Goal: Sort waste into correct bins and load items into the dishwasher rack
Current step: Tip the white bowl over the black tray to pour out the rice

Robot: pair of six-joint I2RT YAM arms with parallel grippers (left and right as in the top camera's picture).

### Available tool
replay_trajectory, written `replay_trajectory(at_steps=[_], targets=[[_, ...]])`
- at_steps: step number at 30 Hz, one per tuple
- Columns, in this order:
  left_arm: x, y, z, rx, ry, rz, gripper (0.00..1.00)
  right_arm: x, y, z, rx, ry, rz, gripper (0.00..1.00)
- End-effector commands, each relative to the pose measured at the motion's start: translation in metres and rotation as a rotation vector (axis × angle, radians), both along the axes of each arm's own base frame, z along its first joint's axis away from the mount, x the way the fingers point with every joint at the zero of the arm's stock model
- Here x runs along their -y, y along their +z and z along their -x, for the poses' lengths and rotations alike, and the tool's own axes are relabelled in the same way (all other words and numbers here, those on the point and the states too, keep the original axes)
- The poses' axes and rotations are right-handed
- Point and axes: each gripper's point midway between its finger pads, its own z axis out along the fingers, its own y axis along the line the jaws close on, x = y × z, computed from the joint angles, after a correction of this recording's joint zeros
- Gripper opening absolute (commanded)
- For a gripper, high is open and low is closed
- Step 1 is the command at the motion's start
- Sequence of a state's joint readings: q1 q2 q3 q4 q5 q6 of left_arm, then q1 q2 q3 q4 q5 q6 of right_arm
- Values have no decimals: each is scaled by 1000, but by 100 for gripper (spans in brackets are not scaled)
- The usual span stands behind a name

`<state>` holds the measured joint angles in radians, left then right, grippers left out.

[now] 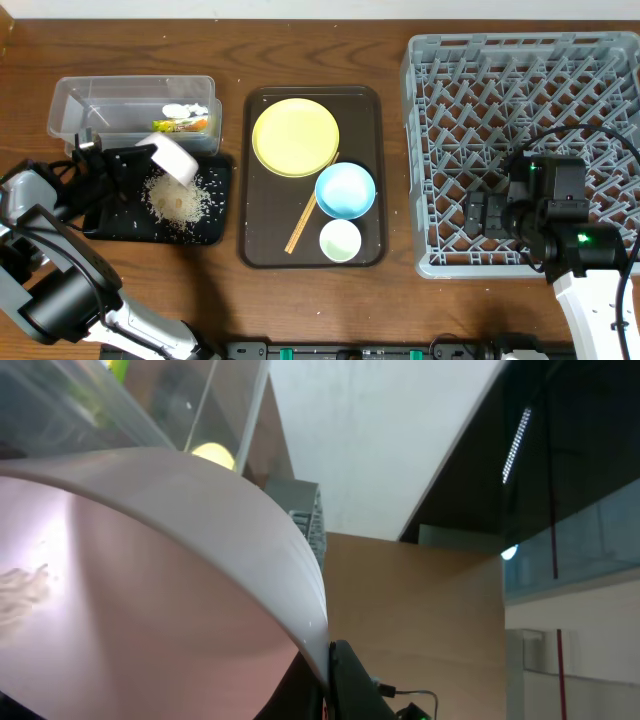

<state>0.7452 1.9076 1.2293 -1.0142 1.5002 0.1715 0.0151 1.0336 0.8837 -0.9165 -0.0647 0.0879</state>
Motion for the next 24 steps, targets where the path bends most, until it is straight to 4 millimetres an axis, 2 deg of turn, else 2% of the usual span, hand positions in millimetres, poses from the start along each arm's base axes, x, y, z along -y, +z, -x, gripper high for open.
replay_trajectory(at_steps=[1,3,7,10,12,15,21,24], targets=[[-3,18,-3,64,16,32,6,-1,8,-3,22,2,-8,99],[-2,19,-2,83,12,12,6,-1,8,-3,22,2,-8,99],[-3,0,3,-35,0,-26,6,-1,8,-3,22,2,-8,99],[1,22,1,110,9,1,6,-1,8,-3,23,2,-8,99],[1,20,2,103,6,-13,6,-1,8,-3,22,2,-8,99],[1,6,5,5,-7,-23,6,-1,8,-3,22,2,-8,99],[17,-9,18,-119,-80,-101,6,-1,8,-3,22,2,-8,99],[31,0,21,-104,-121,-141,6,-1,8,-3,22,2,-8,99]])
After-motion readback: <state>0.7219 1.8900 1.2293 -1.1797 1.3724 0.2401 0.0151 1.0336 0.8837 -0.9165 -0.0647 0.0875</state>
